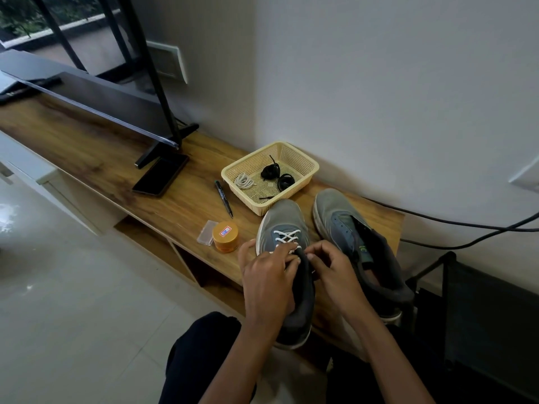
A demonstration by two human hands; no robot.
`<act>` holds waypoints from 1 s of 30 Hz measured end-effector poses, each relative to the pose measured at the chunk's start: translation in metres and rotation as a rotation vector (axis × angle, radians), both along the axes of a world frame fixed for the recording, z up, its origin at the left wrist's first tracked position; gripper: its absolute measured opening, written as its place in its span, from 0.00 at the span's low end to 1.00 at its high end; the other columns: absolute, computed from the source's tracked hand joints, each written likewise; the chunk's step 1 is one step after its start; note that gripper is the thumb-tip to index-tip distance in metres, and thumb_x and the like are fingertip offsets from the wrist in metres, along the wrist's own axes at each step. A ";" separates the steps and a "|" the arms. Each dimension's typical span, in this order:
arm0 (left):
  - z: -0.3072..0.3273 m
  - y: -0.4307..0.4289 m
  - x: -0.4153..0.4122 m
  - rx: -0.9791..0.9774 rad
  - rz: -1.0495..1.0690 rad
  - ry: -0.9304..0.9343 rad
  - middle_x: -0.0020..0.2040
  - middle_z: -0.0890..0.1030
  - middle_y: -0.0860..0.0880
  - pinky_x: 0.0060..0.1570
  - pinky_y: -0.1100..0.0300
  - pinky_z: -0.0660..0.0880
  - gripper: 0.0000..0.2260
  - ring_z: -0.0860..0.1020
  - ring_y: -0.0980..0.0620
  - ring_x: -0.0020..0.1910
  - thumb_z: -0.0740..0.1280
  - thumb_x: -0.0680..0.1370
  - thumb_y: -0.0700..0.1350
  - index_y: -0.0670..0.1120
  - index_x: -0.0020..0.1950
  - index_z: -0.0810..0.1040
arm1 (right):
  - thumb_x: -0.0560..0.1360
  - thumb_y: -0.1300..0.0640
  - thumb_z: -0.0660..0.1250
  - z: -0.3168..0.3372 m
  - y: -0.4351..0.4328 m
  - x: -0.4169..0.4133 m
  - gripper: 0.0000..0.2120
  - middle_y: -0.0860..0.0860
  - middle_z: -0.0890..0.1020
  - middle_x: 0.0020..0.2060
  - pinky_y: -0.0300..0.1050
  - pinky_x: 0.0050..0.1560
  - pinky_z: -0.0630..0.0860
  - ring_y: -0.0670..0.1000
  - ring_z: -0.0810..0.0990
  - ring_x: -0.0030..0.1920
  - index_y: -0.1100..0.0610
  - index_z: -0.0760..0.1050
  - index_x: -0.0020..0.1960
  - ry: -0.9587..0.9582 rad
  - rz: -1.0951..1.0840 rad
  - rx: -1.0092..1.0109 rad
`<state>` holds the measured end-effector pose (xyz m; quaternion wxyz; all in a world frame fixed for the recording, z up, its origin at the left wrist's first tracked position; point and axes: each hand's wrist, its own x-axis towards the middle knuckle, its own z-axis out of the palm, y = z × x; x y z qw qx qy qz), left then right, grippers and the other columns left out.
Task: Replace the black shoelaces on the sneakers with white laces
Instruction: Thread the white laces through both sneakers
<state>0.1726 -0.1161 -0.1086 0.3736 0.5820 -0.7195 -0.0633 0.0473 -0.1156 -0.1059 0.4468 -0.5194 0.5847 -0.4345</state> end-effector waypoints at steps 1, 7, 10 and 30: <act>0.000 0.000 0.000 0.003 0.003 0.000 0.35 0.84 0.54 0.64 0.59 0.55 0.07 0.82 0.57 0.36 0.68 0.71 0.46 0.50 0.48 0.82 | 0.78 0.64 0.60 0.000 -0.001 -0.001 0.07 0.49 0.78 0.39 0.32 0.38 0.73 0.38 0.77 0.38 0.56 0.74 0.44 -0.001 0.023 0.013; -0.003 -0.002 0.000 0.046 0.009 -0.011 0.39 0.84 0.52 0.64 0.56 0.57 0.08 0.81 0.56 0.39 0.69 0.72 0.48 0.51 0.49 0.82 | 0.81 0.59 0.55 -0.007 -0.001 0.001 0.08 0.47 0.74 0.38 0.39 0.42 0.70 0.41 0.73 0.37 0.52 0.68 0.44 0.164 0.024 0.006; -0.005 -0.002 0.001 0.061 0.007 0.014 0.40 0.84 0.53 0.64 0.57 0.57 0.10 0.81 0.56 0.40 0.74 0.71 0.46 0.51 0.51 0.81 | 0.81 0.60 0.53 -0.005 0.001 0.004 0.09 0.48 0.73 0.36 0.32 0.35 0.68 0.38 0.71 0.33 0.53 0.66 0.44 0.187 -0.050 -0.039; -0.004 0.012 0.047 0.894 -0.046 0.800 0.52 0.79 0.47 0.37 0.68 0.75 0.19 0.78 0.54 0.49 0.71 0.72 0.35 0.50 0.59 0.71 | 0.78 0.61 0.62 -0.008 0.006 0.001 0.07 0.45 0.81 0.39 0.50 0.47 0.78 0.43 0.80 0.42 0.55 0.77 0.45 0.290 -0.187 -0.112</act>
